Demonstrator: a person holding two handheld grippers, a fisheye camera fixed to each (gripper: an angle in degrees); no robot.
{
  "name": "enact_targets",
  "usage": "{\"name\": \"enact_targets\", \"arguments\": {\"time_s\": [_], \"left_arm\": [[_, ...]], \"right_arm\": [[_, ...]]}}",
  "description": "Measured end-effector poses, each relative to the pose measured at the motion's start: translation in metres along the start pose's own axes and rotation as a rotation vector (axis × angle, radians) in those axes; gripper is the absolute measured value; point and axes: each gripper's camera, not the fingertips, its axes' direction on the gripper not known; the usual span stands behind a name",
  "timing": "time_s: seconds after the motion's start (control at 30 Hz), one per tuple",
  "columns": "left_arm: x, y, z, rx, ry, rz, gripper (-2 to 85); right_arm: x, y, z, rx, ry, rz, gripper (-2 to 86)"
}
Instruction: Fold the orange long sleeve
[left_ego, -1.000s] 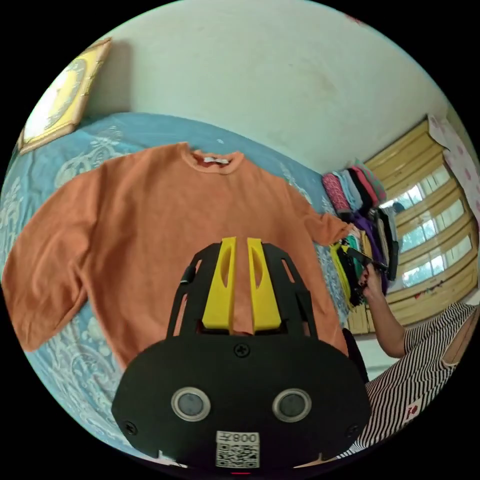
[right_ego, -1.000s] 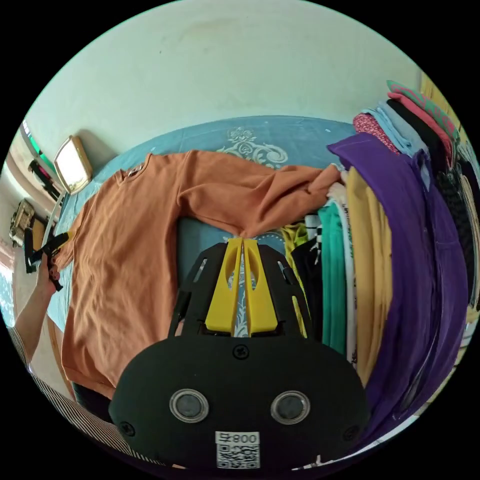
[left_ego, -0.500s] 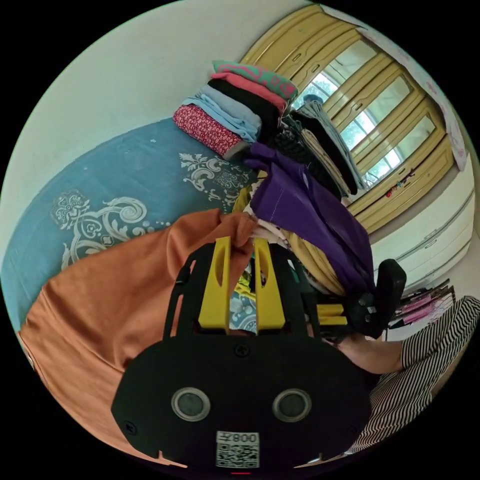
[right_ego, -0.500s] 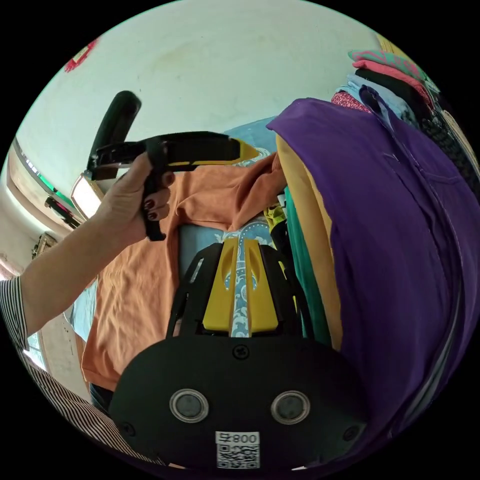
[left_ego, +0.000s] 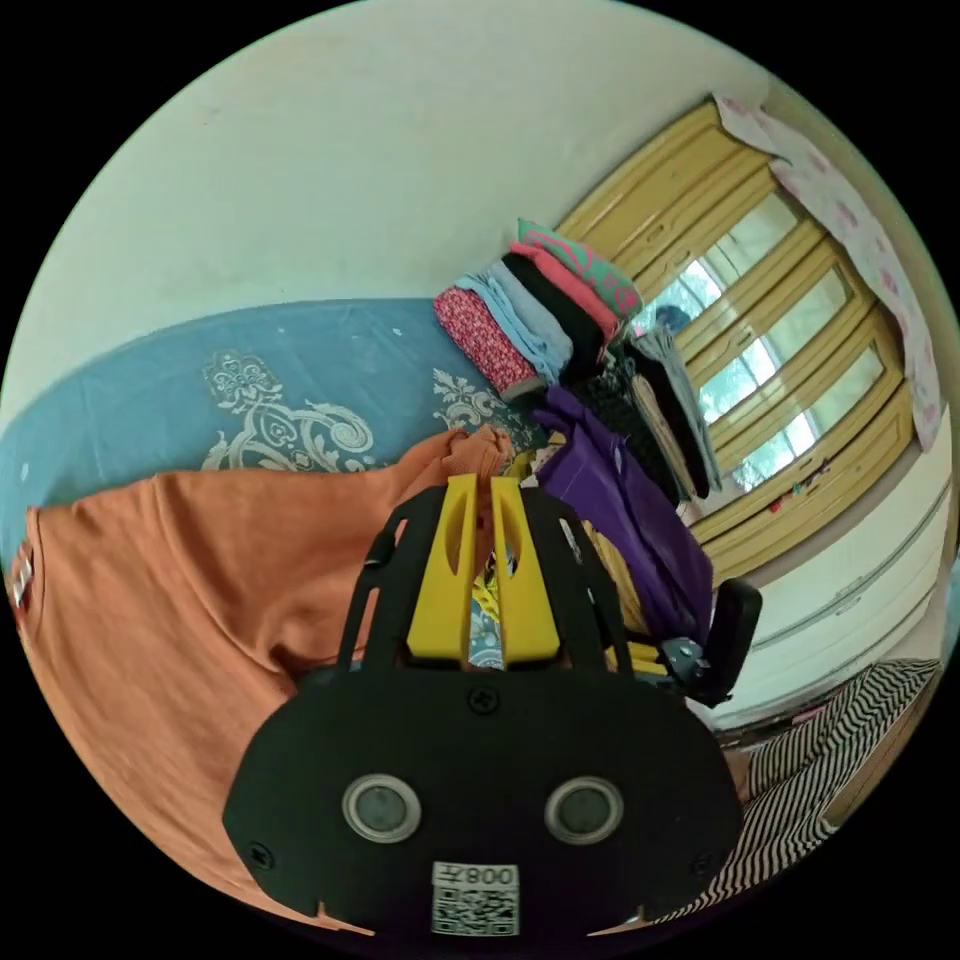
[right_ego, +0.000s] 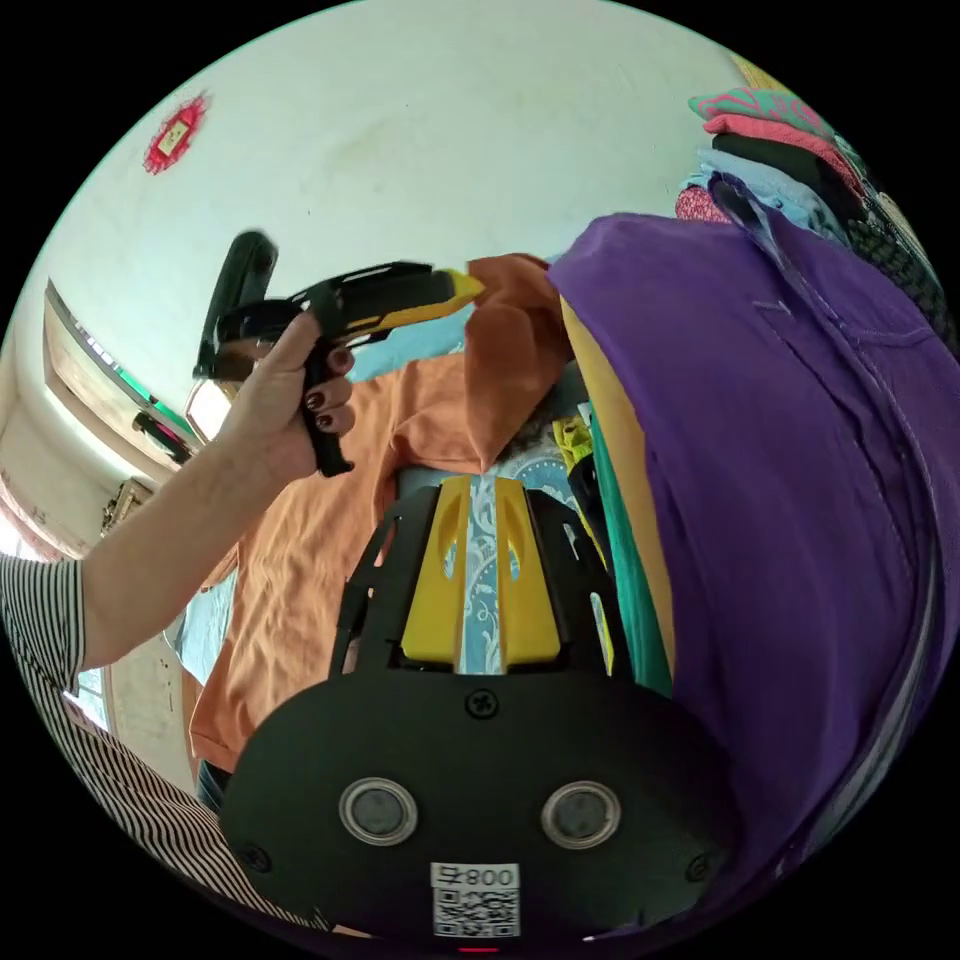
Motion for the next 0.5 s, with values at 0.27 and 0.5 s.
{"name": "enact_targets", "arguments": {"time_s": [0.27, 0.5], "left_arm": [[-0.067, 0.052, -0.096, 0.155, 0.038, -0.220, 2.6], [-0.105, 0.065, -0.126, 0.141, 0.096, -0.278, 2.7]], "right_arm": [[-0.088, -0.033, 0.019, 0.149, -0.047, -0.231, 8.6], [-0.166, -0.023, 0.079, 0.116, 0.104, -0.520, 9.7]]}}
